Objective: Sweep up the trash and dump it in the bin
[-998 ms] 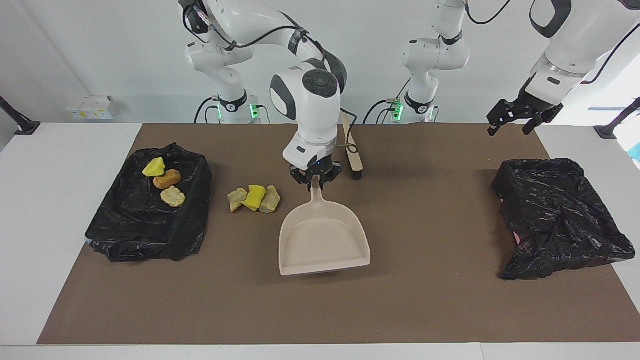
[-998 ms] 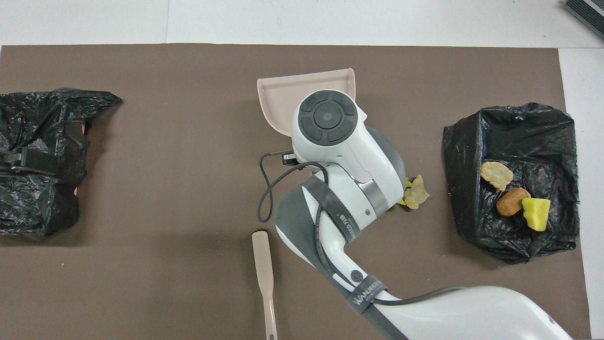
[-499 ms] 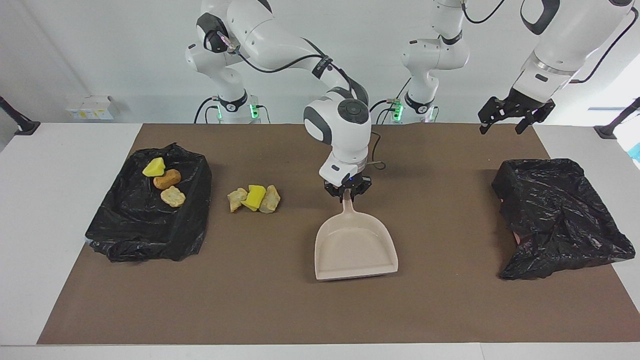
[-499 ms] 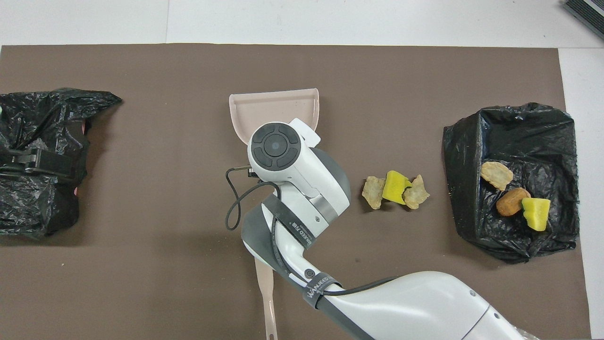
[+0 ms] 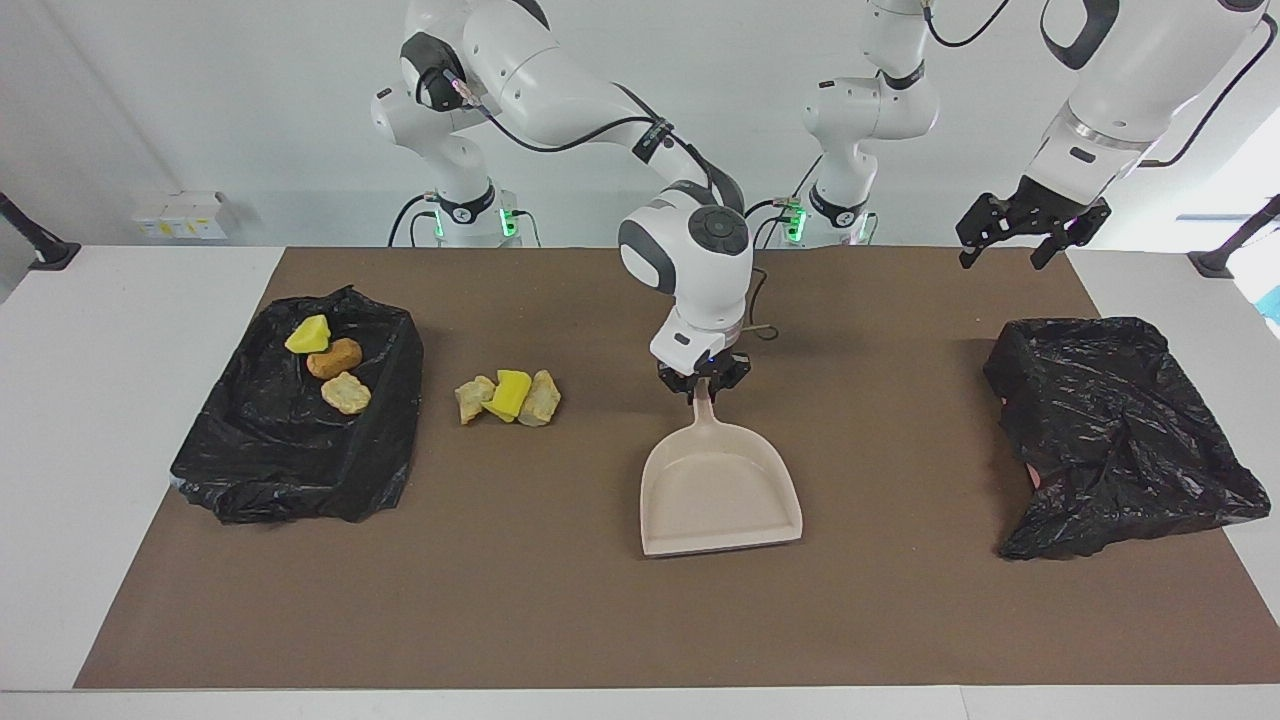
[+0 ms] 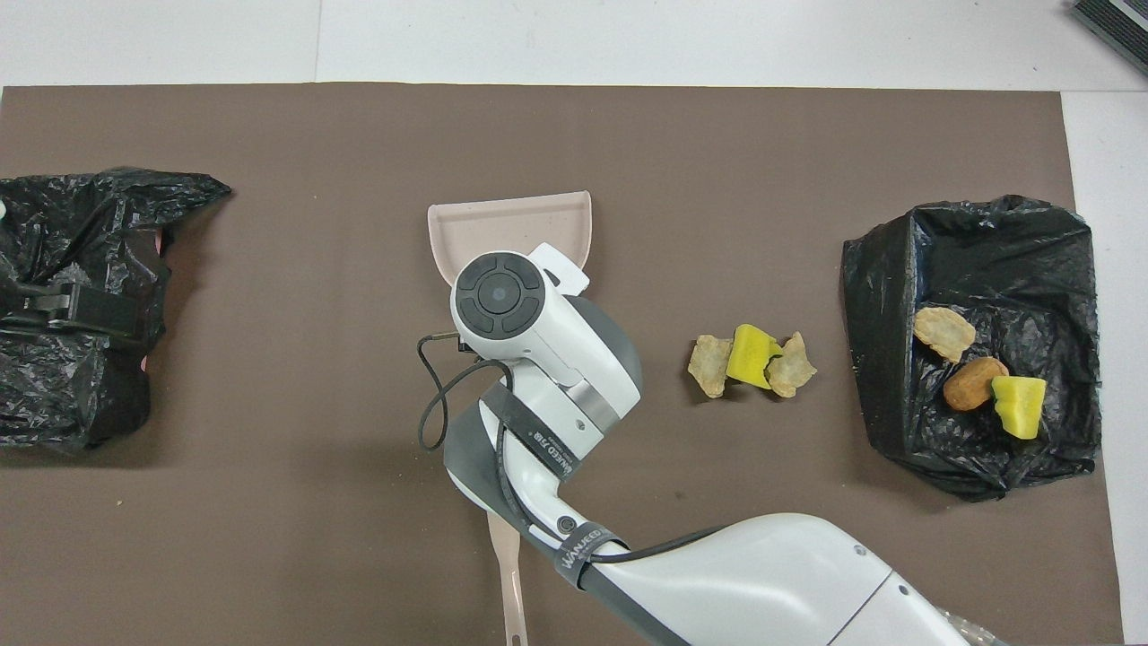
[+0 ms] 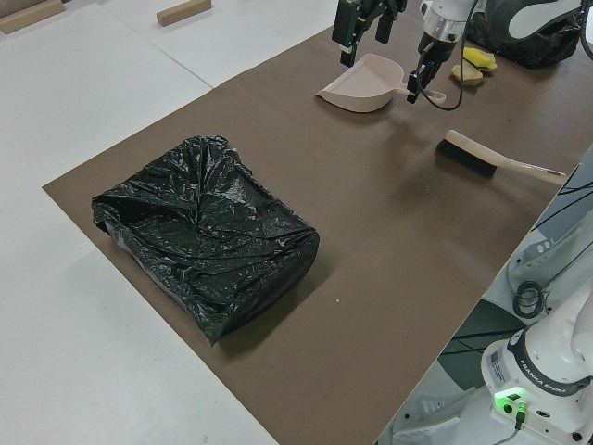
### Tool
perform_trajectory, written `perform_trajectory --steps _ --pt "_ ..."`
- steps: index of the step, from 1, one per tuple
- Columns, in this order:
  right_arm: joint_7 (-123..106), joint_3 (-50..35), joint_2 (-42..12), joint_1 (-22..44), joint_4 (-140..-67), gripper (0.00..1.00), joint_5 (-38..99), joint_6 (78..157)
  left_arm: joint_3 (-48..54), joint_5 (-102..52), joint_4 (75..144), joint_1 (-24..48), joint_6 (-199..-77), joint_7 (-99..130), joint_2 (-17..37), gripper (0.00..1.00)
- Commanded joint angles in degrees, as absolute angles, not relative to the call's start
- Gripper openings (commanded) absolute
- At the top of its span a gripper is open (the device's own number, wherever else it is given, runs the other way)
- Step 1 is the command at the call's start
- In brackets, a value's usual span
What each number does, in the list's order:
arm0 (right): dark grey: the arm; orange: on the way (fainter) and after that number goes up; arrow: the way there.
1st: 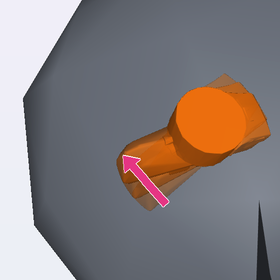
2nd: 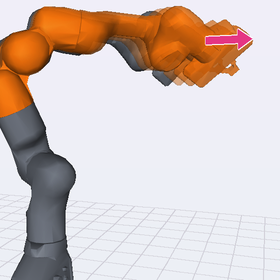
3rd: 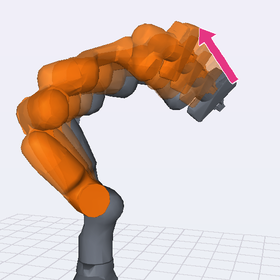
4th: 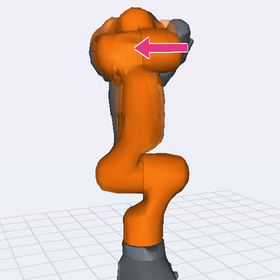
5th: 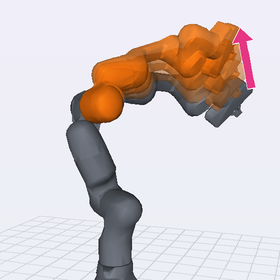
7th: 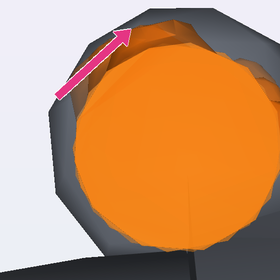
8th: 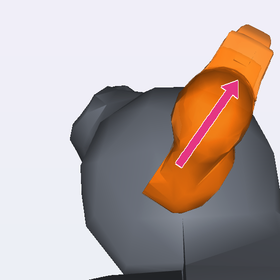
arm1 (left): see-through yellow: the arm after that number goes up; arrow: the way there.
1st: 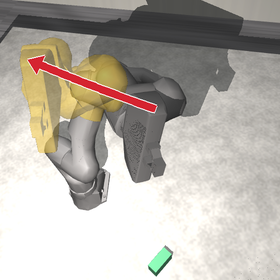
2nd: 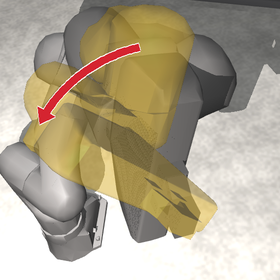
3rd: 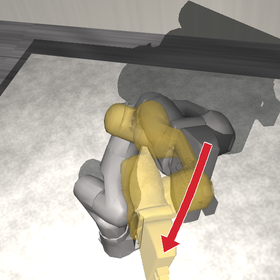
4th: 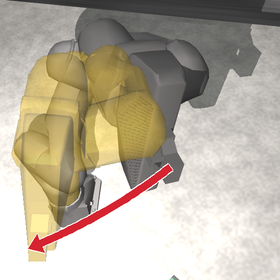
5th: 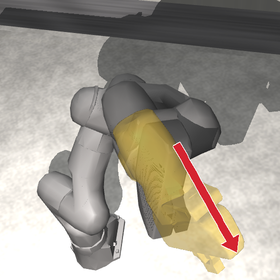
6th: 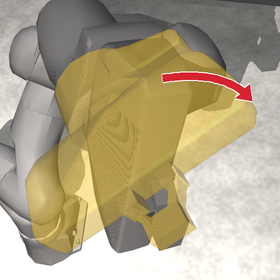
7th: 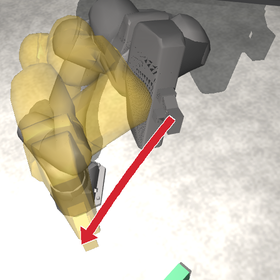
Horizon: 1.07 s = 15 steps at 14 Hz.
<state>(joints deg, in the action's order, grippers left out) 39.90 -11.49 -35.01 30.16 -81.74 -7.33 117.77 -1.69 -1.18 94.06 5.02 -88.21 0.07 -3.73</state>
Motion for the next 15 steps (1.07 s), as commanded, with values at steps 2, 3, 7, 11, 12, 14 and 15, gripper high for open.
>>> perform_trajectory --steps 2,3,7,11,12,14,15 --pt "40.78 -11.51 -31.84 29.27 -80.95 1.0 -7.12 115.16 -1.67 -0.61 94.83 5.18 -89.21 -0.62 -4.13 1.0" --pt "40.69 -11.51 -29.9 29.35 -80.95 1.0 -6.42 111.92 -1.67 -0.62 94.75 5.19 -89.12 -0.62 -4.13 1.0" --pt "39.29 -11.6 -14.63 30.06 -92.86 1.0 -2.39 106.79 -1.67 -0.79 94.75 5.19 -89.12 -0.62 -4.13 1.0" --pt "36.22 -11.86 -3.45 34.09 -106.92 1.0 2.26 106.7 -1.58 -0.88 94.75 5.53 -89.3 -0.7 -4.13 1.0" --pt "35.78 -11.78 -0.99 35.67 -110.88 1.0 5.07 109.05 -1.67 -0.88 94.83 5.97 -89.21 -0.7 -4.13 1.0" --pt "36.47 -11.87 1.92 38.31 -117.57 1.0 6.06 115.72 -1.58 -0.88 94.92 5.98 -89.12 -0.7 -4.13 1.0" --pt "36.74 -11.78 1.59 40.06 -119.34 1.0 6.06 117.84 -1.67 -0.88 94.92 6.06 -89.12 -0.7 -4.22 1.0"
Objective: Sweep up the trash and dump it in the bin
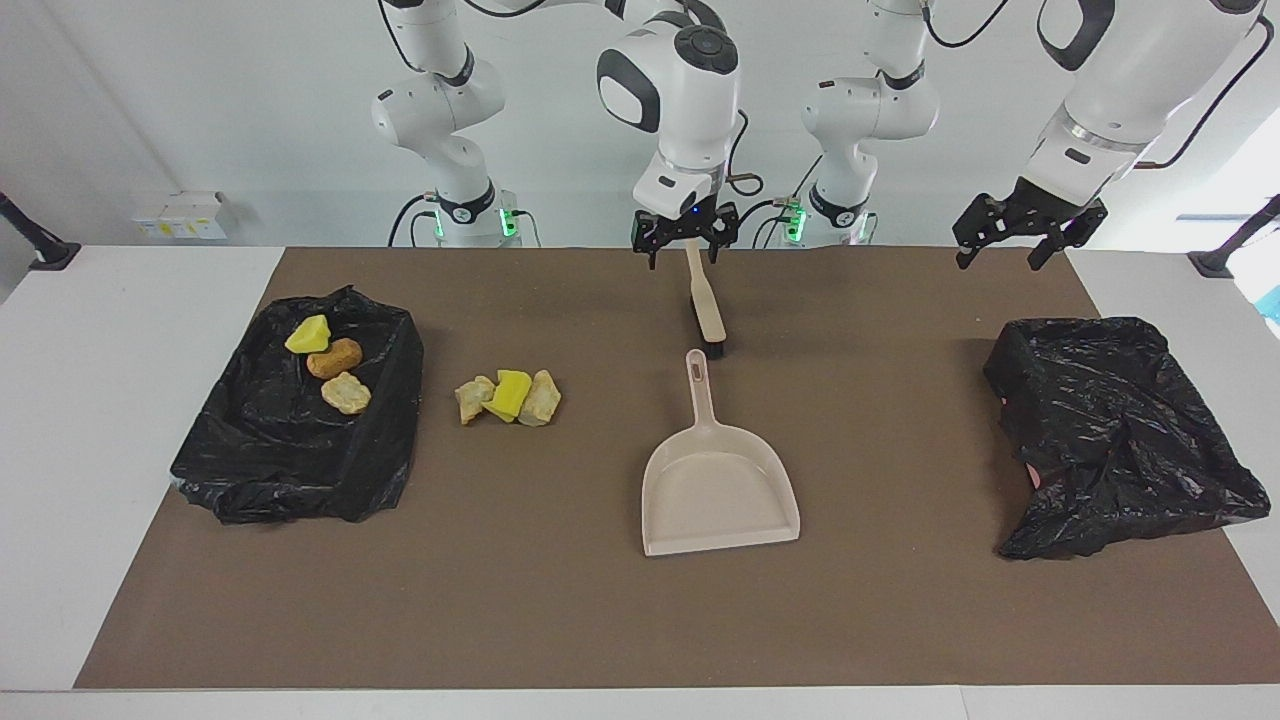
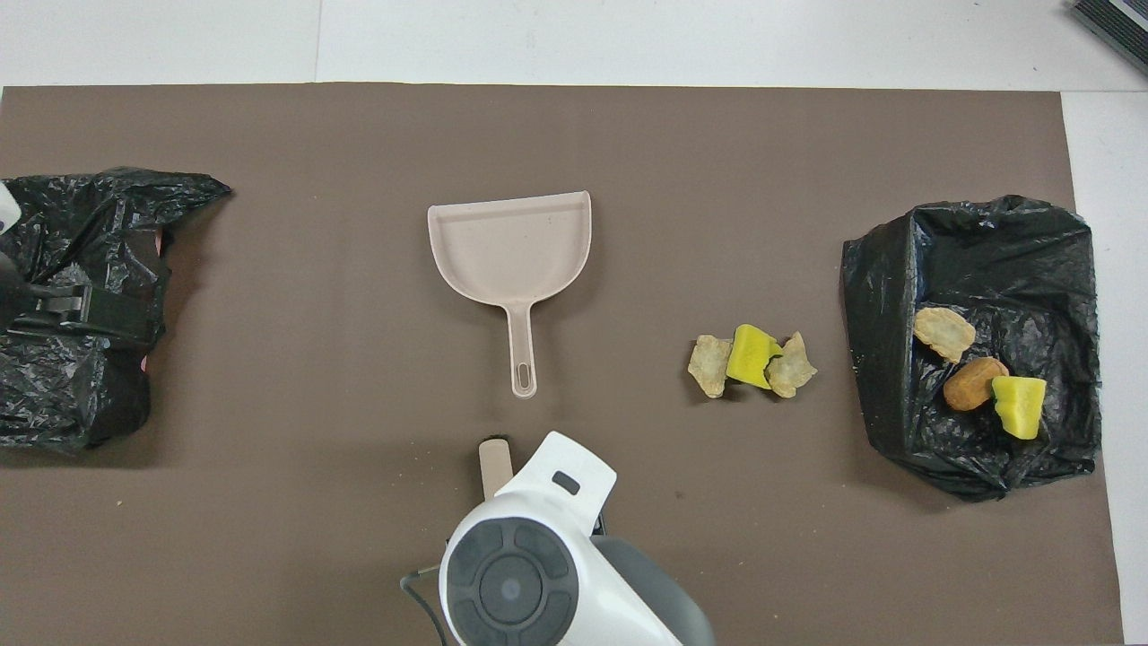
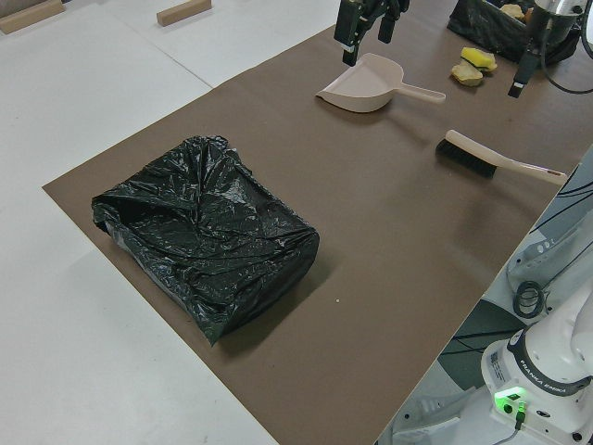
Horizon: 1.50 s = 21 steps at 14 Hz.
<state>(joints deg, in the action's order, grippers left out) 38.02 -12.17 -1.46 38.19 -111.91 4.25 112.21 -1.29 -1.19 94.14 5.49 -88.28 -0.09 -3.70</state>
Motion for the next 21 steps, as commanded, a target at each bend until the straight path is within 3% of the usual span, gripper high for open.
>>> perform_trajectory --steps 1,5,15,16,18,19,21 --pt "36.74 -11.78 1.41 41.04 -121.44 1.0 5.98 120.56 -1.58 -0.88 94.92 5.98 -89.03 -0.7 -4.22 1.0" --pt "39.71 -11.78 -0.96 46.13 -128.57 1.0 5.37 132.51 -1.49 -0.88 94.92 6.06 -88.95 -0.53 -4.22 1.0" --pt "41.84 -11.69 -1.93 49.66 -132.1 1.0 4.4 135.44 -1.41 -0.88 94.92 9.31 -90.96 -0.26 -2.9 1.0" --pt "41.75 -11.69 -2.02 49.57 -132.01 0.88 4.39 135.44 -1.41 -0.79 94.92 9.84 -91.49 -0.18 -2.38 1.0" --pt "41.75 -11.69 -2.37 49.57 -131.84 0.05 4.39 135.35 -1.41 -0.88 94.92 11.85 -94.37 -0.35 -0.71 1.0" --pt "42.44 -11.6 -2.55 49.57 -131.49 0.0 4.31 135.18 -1.41 -0.88 94.83 13.0 -95.7 -0.26 0.17 1.0" --pt "42.8 -11.51 -3.07 49.05 -130.61 0.0 2.04 134.57 -1.41 -0.97 94.75 15.36 -97.72 0.7 1.84 1.0"
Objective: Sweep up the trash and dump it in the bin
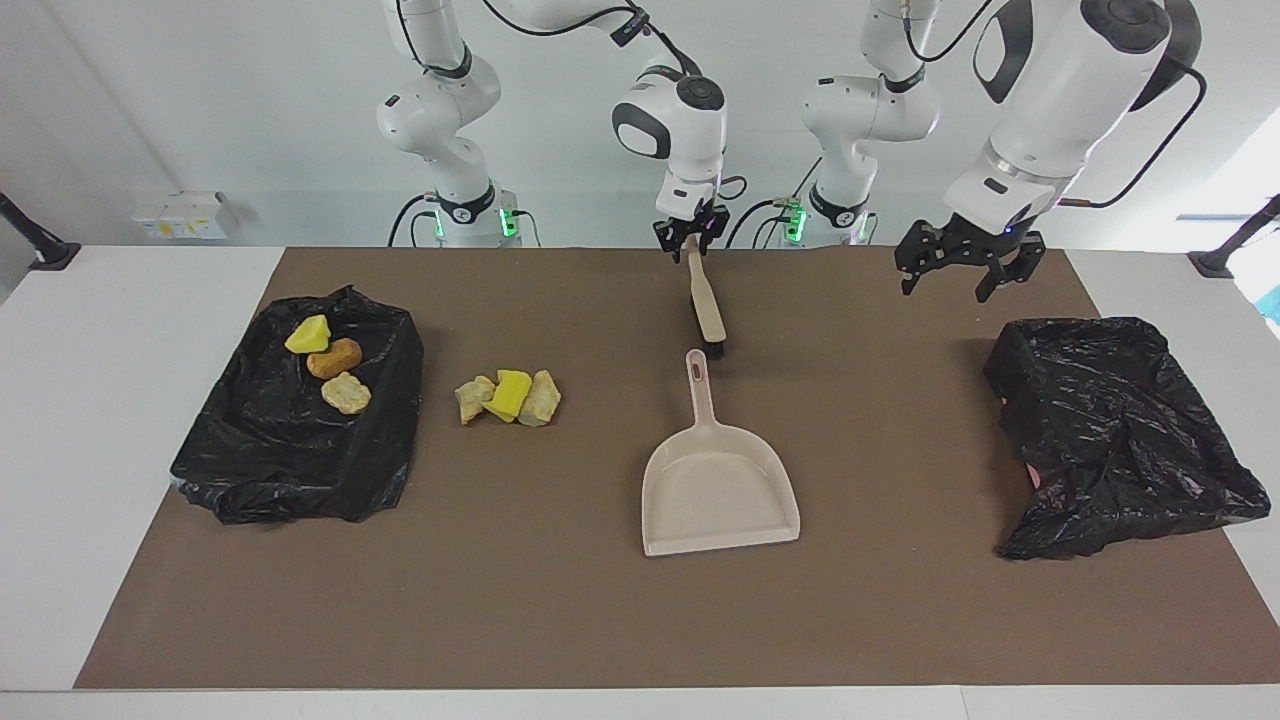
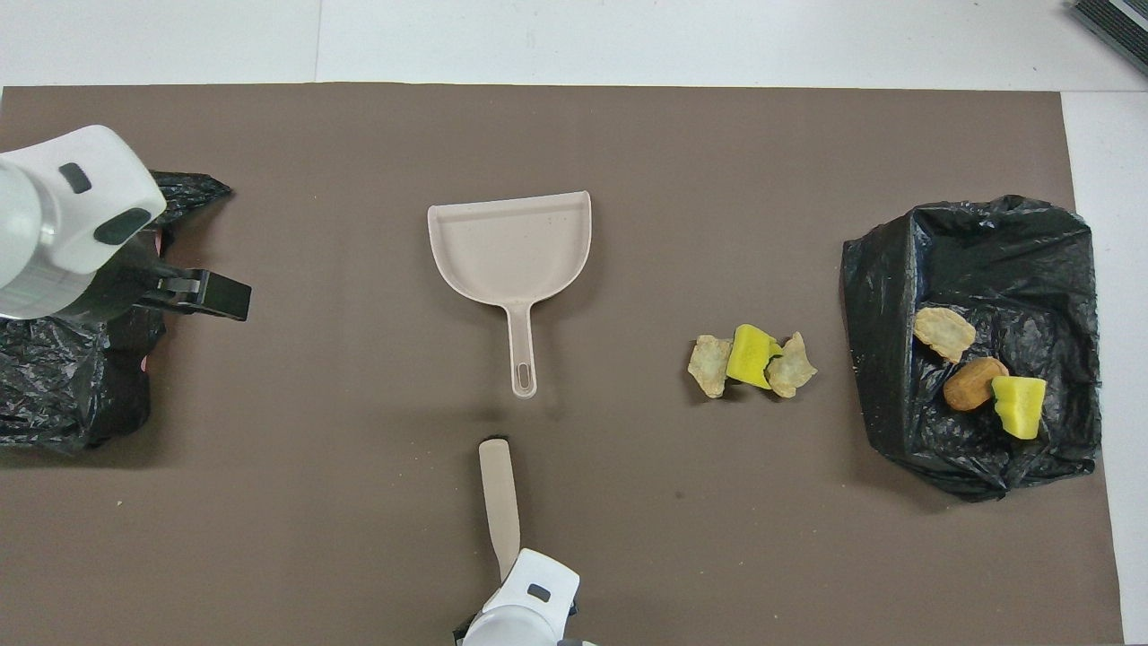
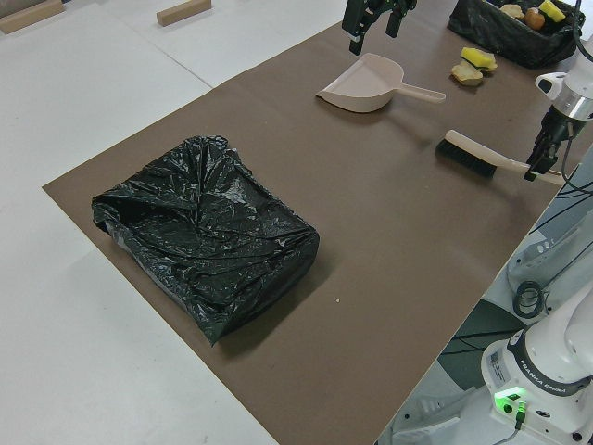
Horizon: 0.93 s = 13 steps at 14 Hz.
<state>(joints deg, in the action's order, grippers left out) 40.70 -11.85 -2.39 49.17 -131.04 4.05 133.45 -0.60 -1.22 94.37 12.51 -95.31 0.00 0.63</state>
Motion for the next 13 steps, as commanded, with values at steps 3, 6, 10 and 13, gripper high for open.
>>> perform_trajectory --steps 3,6,10,13 --pt "42.98 -11.34 -2.99 47.55 -129.11 0.0 1.67 132.2 -1.41 -0.88 94.31 17.83 -101.15 3.68 5.53 1.0" --pt "42.45 -11.34 0.95 44.83 -128.41 0.0 1.67 125.27 -1.41 -0.35 93.78 20.91 -103.18 8.77 8.43 1.0" --pt "40.35 -11.51 11.58 39.39 -129.46 0.0 1.76 110.86 -1.41 -0.44 93.87 25.39 -108.45 16.07 12.29 1.0" --pt "36.84 -11.43 16.25 33.07 -129.46 0.0 1.85 103.11 -1.41 -0.44 94.48 29.26 -111.35 22.57 13.88 1.0"
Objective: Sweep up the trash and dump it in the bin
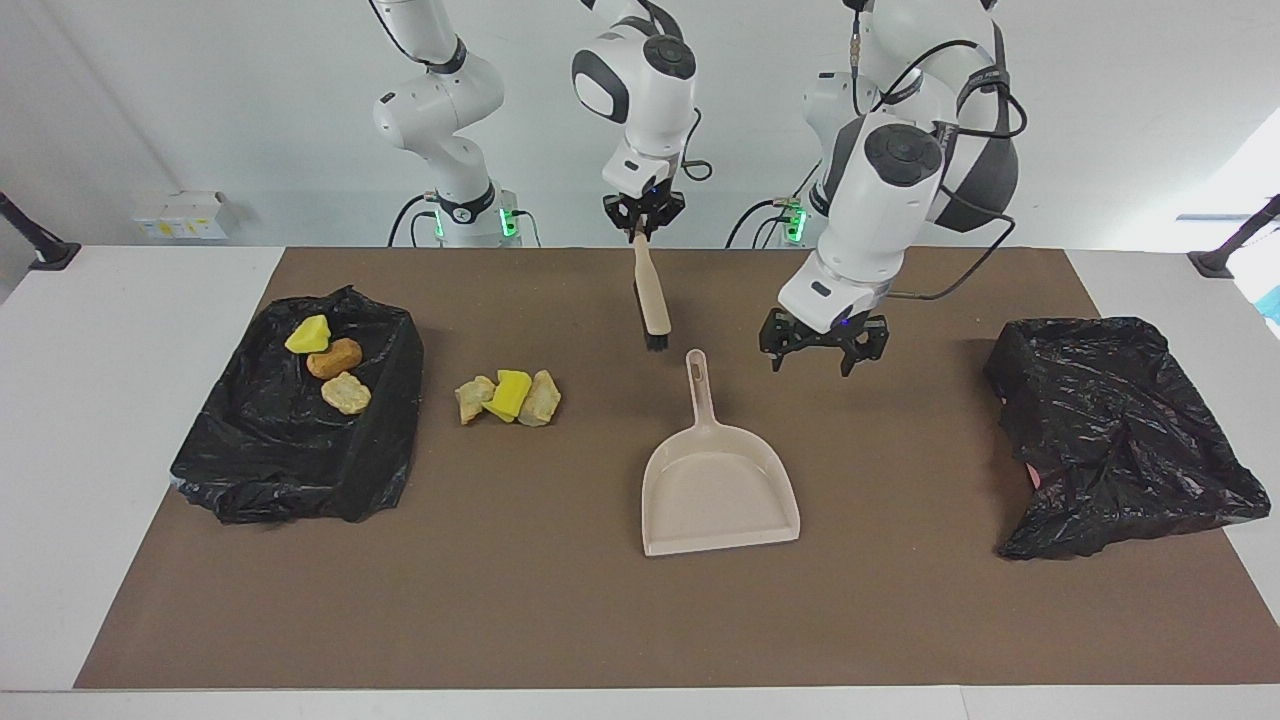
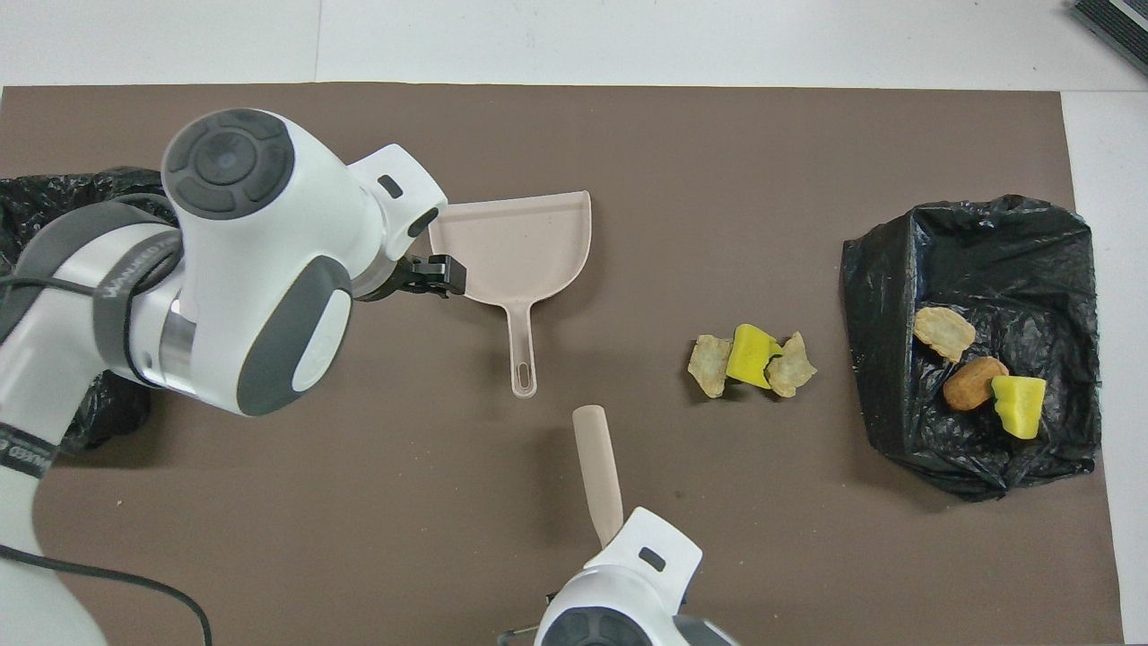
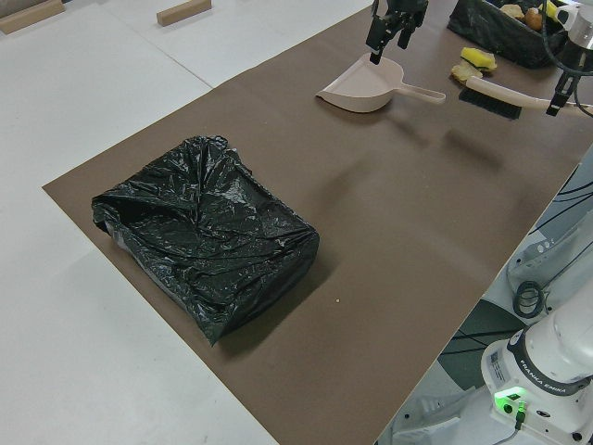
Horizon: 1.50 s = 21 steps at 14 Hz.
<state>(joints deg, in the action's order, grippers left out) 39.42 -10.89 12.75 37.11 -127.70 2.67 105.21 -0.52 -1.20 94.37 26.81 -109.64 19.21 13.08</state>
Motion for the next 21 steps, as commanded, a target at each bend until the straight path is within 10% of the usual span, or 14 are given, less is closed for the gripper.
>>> perform_trajectory --steps 1,15,20,21 --pt "36.48 -11.34 16.87 31.22 -129.46 0.0 1.76 102.05 -1.41 -0.44 94.74 30.14 -111.71 23.81 14.15 1.0" --pt "13.1 -11.51 11.17 2.73 -133.85 0.0 -9.23 112.31 -1.41 -0.44 103.8 39.02 -123.49 38.32 19.51 0.96" --pt "12.57 -11.69 8.61 3.25 -136.49 0.0 -9.4 116.1 -1.49 -0.35 103.27 38.15 -123.75 37.71 19.34 0.0" --pt "12.48 -11.69 8.61 3.25 -136.49 0.0 -9.23 116.1 -1.49 -0.35 103.36 38.14 -123.58 37.71 19.25 0.0"
